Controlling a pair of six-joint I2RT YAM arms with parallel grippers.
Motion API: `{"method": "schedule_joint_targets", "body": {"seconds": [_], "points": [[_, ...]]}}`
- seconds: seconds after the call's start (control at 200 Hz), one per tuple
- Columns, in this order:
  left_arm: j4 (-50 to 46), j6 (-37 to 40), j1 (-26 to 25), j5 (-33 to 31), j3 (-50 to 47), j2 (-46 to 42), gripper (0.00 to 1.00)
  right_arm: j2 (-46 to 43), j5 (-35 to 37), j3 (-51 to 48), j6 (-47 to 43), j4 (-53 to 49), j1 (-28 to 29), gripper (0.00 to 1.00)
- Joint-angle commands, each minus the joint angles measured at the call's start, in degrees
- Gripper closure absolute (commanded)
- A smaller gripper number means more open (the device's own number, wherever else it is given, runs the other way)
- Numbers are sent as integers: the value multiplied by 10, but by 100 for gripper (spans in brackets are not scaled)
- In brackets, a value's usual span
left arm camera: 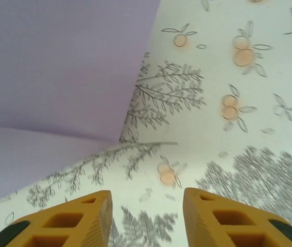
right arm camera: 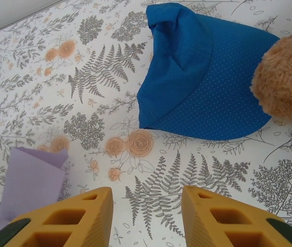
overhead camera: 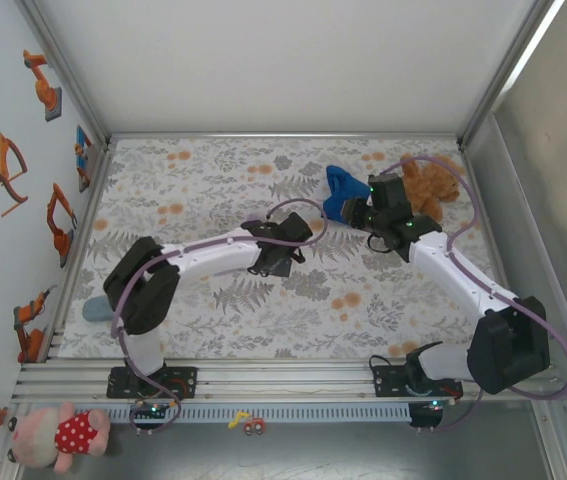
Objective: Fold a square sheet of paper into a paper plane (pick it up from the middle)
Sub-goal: Turn over the paper at the center of the table, then move the wing at the center of the table.
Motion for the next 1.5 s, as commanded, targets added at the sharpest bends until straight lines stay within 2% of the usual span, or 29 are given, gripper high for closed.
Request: {"method": "schedule_joint_targets", "body": {"seconds": [0.0,0.205,0.396,0.556,0.646,1.077,1.262,1.497], "points": [[33,-31,11,52,-39,-65,53,10,5,-4,15,1,-4,60],[90,-33,86,96,-108,-117,46,33,-54,-19,42,46,-4,58],[111,-15,145,114,-115,-97,41,38,-93,-50,70,96,-3,47],[123,-14,188,143,-111,-63,37,48,-113,-56,81,105,-2,46],[138,-15,198,167,-111,-49,37,52,-121,-61,87,109,-2,47],[178,-61,221,195,-141,-10,38,88,-157,-76,140,143,34,51],[210,-101,228,223,-182,-20,40,119,-171,-83,195,177,70,53],[269,-148,242,285,-238,-43,46,187,-161,-68,264,210,151,55]]}}
